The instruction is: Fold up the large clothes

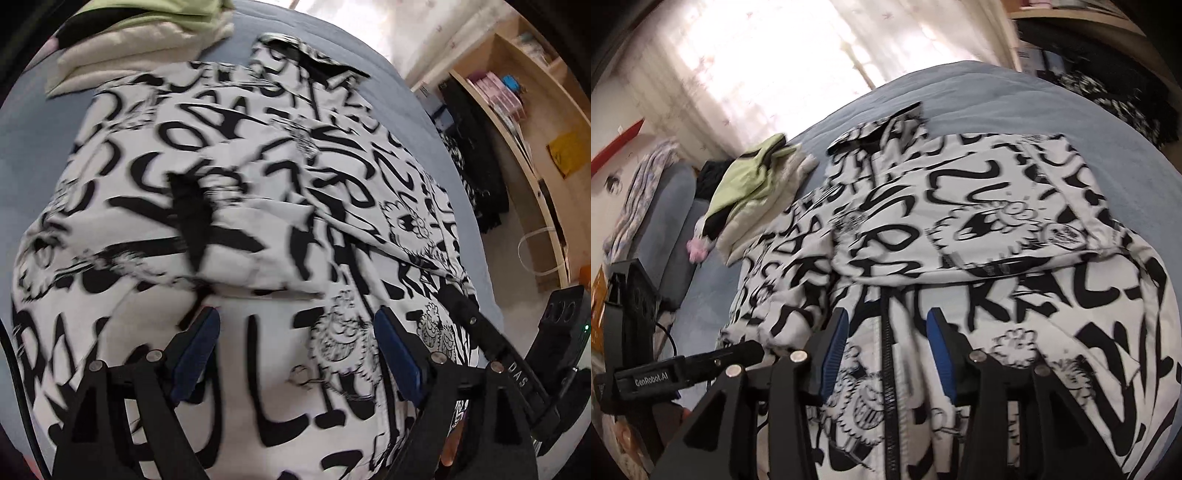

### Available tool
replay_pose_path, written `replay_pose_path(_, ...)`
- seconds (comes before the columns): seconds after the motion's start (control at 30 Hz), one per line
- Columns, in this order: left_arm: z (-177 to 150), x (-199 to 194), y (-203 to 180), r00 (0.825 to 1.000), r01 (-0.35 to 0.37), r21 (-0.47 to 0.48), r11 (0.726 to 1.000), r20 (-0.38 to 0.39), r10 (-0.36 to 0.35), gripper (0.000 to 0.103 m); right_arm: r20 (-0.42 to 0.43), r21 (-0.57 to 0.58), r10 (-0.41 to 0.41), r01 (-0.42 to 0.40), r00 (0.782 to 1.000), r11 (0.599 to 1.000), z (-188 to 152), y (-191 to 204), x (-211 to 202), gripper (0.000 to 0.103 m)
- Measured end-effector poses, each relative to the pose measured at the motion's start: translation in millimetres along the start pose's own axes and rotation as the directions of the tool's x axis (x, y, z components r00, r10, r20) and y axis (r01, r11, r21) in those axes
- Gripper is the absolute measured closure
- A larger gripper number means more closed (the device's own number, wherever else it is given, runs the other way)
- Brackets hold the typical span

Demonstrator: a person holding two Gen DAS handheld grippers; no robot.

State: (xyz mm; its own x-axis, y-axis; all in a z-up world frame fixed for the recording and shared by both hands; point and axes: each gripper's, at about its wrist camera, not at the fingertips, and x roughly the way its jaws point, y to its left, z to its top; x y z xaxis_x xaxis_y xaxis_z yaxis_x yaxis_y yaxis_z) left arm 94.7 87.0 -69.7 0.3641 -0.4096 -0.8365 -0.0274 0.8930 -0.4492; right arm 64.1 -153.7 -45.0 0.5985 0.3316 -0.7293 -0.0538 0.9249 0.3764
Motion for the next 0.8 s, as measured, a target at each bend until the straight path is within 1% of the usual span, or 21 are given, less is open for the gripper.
replay_pose_path(0.07, -2.3, -10.3, 12.4, 1.0, -0.014, -0.018, 1.0, 0.025, 0.015, 0.019, -0.036, -0.074, 0.014, -0.017, 0.999, 0.997, -1.5, 18.1, 6.9, 0.059)
replay_pose_path(0.13, -3.6, -18.9, 22.7, 0.998, -0.025, -0.034, 0.999, 0.049, 0.027, 0.019, -0.072, -0.163, 0.026, -0.037, 0.997, 0.986, -3.5, 40.1, 14.6, 0.054)
replay_pose_path(0.17, -4.5, -23.6, 29.1, 0.997, -0.033, -0.044, 0.998, 0.063, 0.036, 0.019, -0.081, -0.208, 0.027, -0.044, 0.996, 0.977, -5.9, 51.1, 18.0, 0.048)
replay_pose_path(0.2, -4.9, -26.4, 33.6, 0.997, -0.04, -0.052, 0.998, 0.071, 0.043, 0.019, -0.083, -0.242, 0.027, -0.047, 0.996, 0.969, -8.0, 58.9, 20.4, 0.045)
replay_pose_path(0.23, -6.1, -30.7, 40.9, 0.995, -0.049, -0.065, 0.997, 0.084, 0.054, 0.019, -0.086, -0.306, 0.025, -0.05, 0.996, 0.951, -11.8, 73.0, 24.9, 0.041)
replay_pose_path(0.3, -6.8, -33.2, 50.8, 0.993, -0.062, -0.082, 0.995, 0.092, 0.07, 0.019, -0.091, -0.391, 0.014, -0.049, 0.996, 0.919, -16.6, 91.0, 33.0, 0.037)
replay_pose_path(0.37, -8.6, -35.0, 60.3, 0.994, -0.06, -0.097, 0.993, 0.09, 0.069, 0.019, -0.086, -0.493, -0.029, -0.018, 0.996, 0.87, -22.5, 109.2, 46.9, 0.036)
replay_pose_path(0.47, -12.3, -37.3, 73.6, 0.994, -0.056, -0.117, 0.992, 0.091, 0.067, 0.019, -0.088, -0.604, -0.109, 0.034, 0.99, 0.796, -30.3, 124.9, 70.6, 0.036)
replay_pose_path(0.53, -14.8, -38.4, 82.1, 0.993, -0.058, -0.124, 0.991, 0.093, 0.07, 0.019, -0.103, -0.65, -0.172, 0.064, 0.98, 0.757, -34.6, 128.5, 89.1, 0.036)
replay_pose_path(0.6, -17.0, -38.7, 88.2, 0.993, -0.059, -0.13, 0.99, 0.096, 0.072, 0.019, -0.119, -0.681, -0.212, 0.076, 0.97, 0.729, -38.2, 130.5, 102.2, 0.036)
replay_pose_path(0.63, -17.7, -38.6, 91.9, 0.993, -0.059, -0.135, 0.989, 0.098, 0.072, 0.019, -0.117, -0.695, -0.233, 0.088, 0.965, 0.713, -39.5, 132.1, 107.0, 0.036)
replay_pose_path(0.7, -18.2, -38.1, 97.4, 0.992, -0.059, -0.145, 0.988, 0.1, 0.073, 0.019, -0.086, -0.732, -0.288, 0.135, 0.954, 0.668, -41.1, 136.3, 116.1, 0.036)
replay_pose_path(0.73, -18.0, -37.9, 101.3, 0.992, -0.056, -0.155, 0.986, 0.099, 0.072, 0.019, -0.072, -0.743, -0.3, 0.149, 0.951, 0.652, -39.7, 138.6, 119.1, 0.036)
replay_pose_path(0.77, -18.0, -37.5, 103.0, 0.993, -0.054, -0.161, 0.985, 0.099, 0.07, 0.019, -0.069, -0.742, -0.301, 0.153, 0.951, 0.653, -36.8, 140.2, 119.7, 0.038)
replay_pose_path(0.8, -17.8, -37.0, 104.2, 0.993, -0.051, -0.168, 0.985, 0.099, 0.068, 0.019, -0.077, -0.731, -0.284, 0.139, 0.956, 0.668, -30.8, 142.6, 119.0, 0.052)
